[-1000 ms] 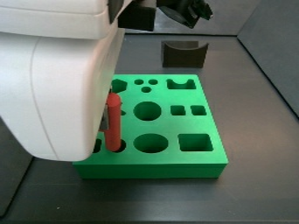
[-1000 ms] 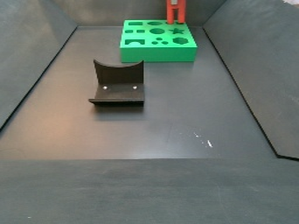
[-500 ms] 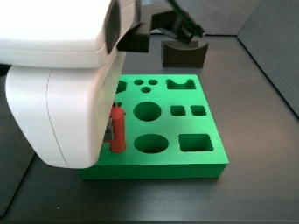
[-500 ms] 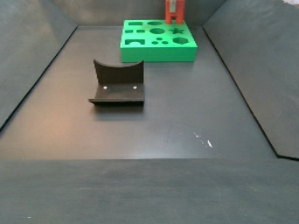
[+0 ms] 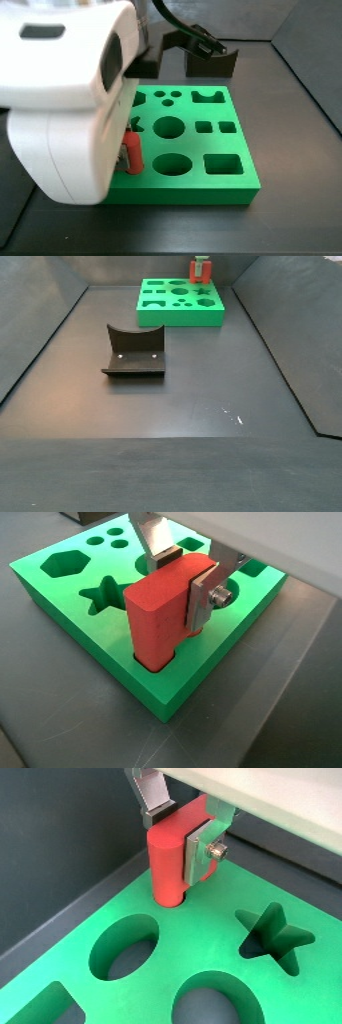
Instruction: Insert the square-circle object.
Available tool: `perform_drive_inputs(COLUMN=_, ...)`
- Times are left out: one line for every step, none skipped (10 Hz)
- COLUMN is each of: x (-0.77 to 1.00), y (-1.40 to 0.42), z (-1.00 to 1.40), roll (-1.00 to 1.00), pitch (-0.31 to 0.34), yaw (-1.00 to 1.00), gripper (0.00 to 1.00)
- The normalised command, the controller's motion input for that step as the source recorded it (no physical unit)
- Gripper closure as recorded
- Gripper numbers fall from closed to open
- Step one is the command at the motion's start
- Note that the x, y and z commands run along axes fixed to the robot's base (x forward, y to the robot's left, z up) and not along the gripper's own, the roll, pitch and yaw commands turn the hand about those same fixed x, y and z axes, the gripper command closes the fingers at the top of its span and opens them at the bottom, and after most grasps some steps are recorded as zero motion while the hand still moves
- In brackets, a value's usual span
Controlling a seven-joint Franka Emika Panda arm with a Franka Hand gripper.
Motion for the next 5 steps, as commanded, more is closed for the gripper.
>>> perform_drive_inputs(x=0.37, y=-0.05, z=-0.53, roll=0.32, pitch=-0.006, yaw=0.07, gripper=1.0)
perform_drive_inputs(x=0.44, y=0.0, z=-0.49, roll=0.19, pitch=0.0, yaw=0.04, gripper=1.0)
perform_drive_inputs(x=0.52, y=0.0, z=-0.42, roll=0.07, pitch=0.023, yaw=0.01, gripper=1.0)
perform_drive_inputs(x=0.4, y=0.02, z=-0.32, roll=0.0, pitch=0.017, yaw=0.0, gripper=1.0)
perform_drive_inputs(x=0.07, y=0.02, z=-0.03, roll=-0.05, pitch=0.0, yaw=-0.03, gripper=1.0)
